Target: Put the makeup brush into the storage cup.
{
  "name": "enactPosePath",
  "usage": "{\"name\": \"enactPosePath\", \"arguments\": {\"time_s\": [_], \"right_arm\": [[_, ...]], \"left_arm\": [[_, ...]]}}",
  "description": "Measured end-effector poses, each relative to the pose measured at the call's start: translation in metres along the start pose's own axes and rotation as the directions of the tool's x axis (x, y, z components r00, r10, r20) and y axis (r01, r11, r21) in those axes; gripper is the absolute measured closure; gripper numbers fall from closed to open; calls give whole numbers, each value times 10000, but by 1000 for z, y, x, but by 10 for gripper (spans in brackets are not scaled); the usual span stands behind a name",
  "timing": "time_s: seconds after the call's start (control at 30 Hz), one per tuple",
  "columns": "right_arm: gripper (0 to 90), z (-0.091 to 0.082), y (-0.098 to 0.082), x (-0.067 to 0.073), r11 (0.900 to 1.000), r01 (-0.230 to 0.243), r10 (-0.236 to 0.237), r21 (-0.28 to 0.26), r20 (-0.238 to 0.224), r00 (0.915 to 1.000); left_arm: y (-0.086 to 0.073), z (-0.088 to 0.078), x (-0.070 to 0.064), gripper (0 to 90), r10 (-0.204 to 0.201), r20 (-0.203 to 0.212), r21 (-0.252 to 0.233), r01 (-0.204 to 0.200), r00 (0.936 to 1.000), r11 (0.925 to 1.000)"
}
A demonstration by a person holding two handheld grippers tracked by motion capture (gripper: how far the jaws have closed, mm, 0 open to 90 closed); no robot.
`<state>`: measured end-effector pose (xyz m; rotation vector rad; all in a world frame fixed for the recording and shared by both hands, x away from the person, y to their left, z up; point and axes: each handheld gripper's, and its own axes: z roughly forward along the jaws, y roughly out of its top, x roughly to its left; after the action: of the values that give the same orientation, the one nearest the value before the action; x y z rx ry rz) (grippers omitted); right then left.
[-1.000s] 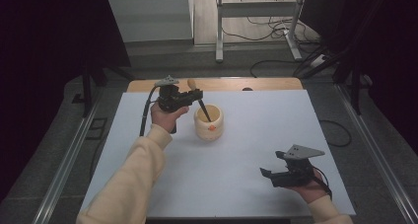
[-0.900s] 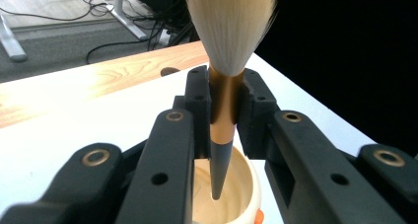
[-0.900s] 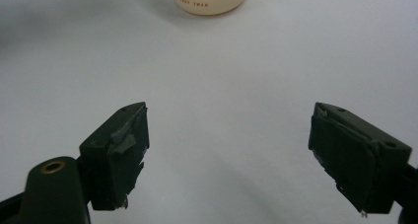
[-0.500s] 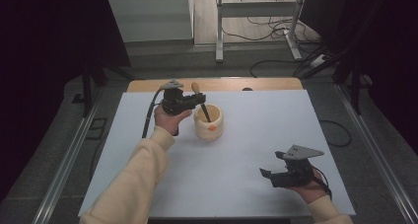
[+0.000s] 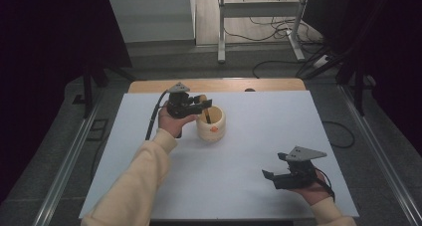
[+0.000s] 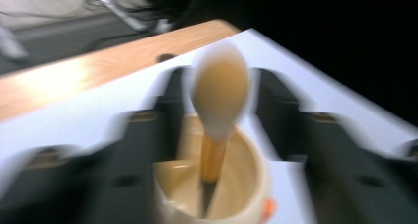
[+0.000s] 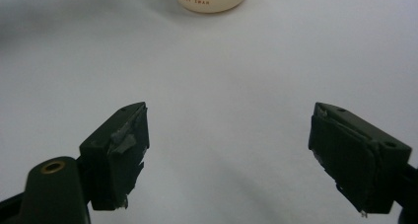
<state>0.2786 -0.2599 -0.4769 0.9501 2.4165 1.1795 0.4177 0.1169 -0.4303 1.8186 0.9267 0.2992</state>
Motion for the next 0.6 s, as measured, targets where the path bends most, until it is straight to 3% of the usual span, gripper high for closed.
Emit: {"name": "enactPosePath", "arguments": {"time_s": [0.03,0.1,0.2,0.33,0.6], "right_arm": [[158,0,0,0,10000,-4,4,-16,0,10000],[158,0,0,0,10000,-2,2,-3,-5,10000],[158,0,0,1,10000,19,-19,-11,-17,10000],[158,0,0,1,10000,16,-16,-13,-17,10000],[158,1,1,1,10000,11,-11,-4,-23,10000]], "left_arm": [[0,1,-1,342,95,-117,131,-93,9999,9999],[0,0,-4,233,66,-245,230,-61,9997,9997],[1,-3,-5,158,60,-274,229,-53,9996,9997],[3,-10,-5,107,67,-518,285,-52,9986,9996],[0,-22,-6,100,133,-417,254,-122,9990,9996]]}}
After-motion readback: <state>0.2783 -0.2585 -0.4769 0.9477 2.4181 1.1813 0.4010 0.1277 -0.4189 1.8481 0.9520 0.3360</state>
